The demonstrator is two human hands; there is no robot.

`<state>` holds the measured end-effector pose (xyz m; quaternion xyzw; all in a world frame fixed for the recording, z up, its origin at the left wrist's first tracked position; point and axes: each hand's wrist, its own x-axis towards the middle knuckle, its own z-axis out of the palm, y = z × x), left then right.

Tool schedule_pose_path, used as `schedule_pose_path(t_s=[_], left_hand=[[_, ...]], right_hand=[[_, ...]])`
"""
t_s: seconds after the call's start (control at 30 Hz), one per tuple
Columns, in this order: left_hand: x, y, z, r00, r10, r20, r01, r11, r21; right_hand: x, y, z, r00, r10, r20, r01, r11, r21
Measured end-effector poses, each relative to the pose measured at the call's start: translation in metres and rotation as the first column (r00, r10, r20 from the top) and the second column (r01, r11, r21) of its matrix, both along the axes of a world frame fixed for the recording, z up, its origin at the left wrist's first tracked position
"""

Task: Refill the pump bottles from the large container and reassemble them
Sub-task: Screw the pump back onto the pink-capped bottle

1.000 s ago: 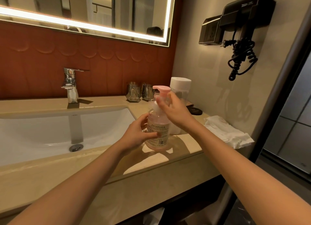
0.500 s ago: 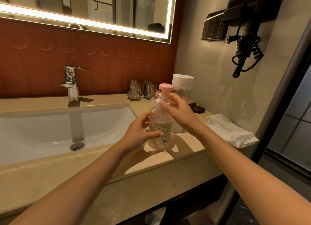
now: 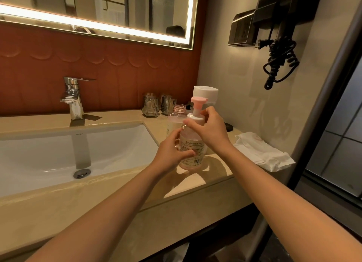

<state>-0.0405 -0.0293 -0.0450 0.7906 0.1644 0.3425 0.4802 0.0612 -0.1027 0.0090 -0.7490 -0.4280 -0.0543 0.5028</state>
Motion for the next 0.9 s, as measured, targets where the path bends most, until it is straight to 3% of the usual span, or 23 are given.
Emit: schedule_pose_path(t_s=[0.17,0.33,0.43,0.5,0.6,0.73,0.9], left_hand=[[-0.012,0.019,-0.010,0.998,-0.056,-0.001,0.055,0.992,-0.113],[-0.015,0.043,-0.010,0.971,0.238,0.007,-0.237,0.971,-0.026],[-0.003,0.049,-0.002,0.971,0.237,0.013,-0.236,0.970,-0.060],[0.008,0.051,0.004,0.978,0.208,0.032,-0.202,0.971,-0.125],[0.023,0.052,0.012,0.978,0.191,0.078,-0.174,0.967,-0.186],[0.042,0.058,0.016,0.974,0.207,0.097,-0.182,0.959,-0.216],[0.052,0.064,0.015,0.990,0.128,0.064,-0.113,0.973,-0.201]], right_hand=[[0.011,0.006,-0.005,0.998,-0.046,0.036,0.044,0.998,0.042],[0.020,0.012,-0.009,0.999,-0.032,0.019,0.031,0.997,0.069],[0.029,-0.004,-0.015,0.994,-0.096,-0.043,0.104,0.952,0.289],[0.046,-0.019,-0.020,0.979,-0.184,-0.083,0.201,0.921,0.334],[0.081,-0.035,-0.036,0.959,-0.284,-0.023,0.285,0.955,0.077],[0.108,-0.029,-0.051,0.961,-0.272,0.057,0.278,0.927,-0.251],[0.116,-0.001,-0.050,0.969,-0.245,0.016,0.232,0.893,-0.386]])
